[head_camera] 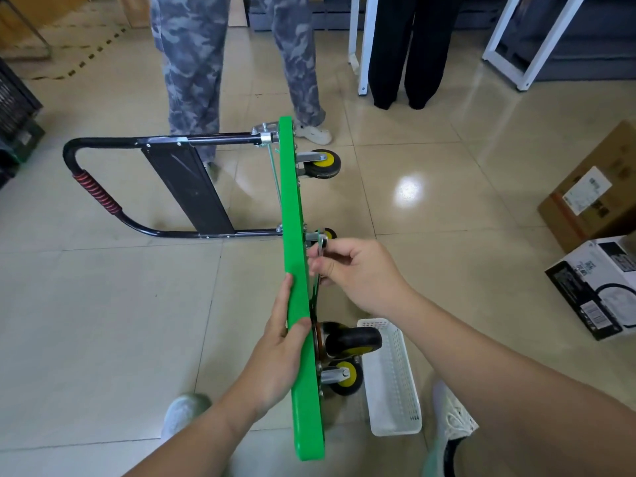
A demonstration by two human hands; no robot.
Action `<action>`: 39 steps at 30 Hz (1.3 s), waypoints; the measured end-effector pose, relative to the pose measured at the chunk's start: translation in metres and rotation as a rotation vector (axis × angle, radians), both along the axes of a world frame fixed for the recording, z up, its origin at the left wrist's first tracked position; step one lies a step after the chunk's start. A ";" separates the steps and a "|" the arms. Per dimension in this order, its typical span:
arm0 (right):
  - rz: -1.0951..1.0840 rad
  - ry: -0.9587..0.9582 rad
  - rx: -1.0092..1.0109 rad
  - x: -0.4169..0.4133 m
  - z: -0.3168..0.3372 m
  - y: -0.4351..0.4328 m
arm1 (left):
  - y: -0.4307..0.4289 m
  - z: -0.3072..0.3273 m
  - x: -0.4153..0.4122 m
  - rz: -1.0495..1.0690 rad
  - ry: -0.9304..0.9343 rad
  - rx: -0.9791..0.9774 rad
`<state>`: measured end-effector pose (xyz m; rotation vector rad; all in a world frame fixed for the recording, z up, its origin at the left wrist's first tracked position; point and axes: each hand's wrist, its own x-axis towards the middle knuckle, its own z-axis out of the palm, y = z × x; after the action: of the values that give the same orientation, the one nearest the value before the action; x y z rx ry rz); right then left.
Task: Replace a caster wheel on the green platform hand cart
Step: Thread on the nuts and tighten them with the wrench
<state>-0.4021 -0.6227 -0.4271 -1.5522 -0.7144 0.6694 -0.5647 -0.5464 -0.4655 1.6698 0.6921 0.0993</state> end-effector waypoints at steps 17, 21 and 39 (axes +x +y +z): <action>-0.025 0.284 -0.221 0.043 -0.047 0.039 | 0.006 0.000 0.003 -0.024 0.018 -0.024; -0.048 0.374 -0.213 0.046 -0.053 0.043 | 0.008 0.000 0.003 -0.046 0.011 -0.005; -0.059 0.196 0.182 -0.013 0.006 -0.022 | 0.004 0.002 0.002 -0.037 -0.026 0.012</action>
<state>-0.4151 -0.6445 -0.4207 -1.3157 -0.5639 0.6833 -0.5622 -0.5425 -0.4631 1.6891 0.6419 0.0996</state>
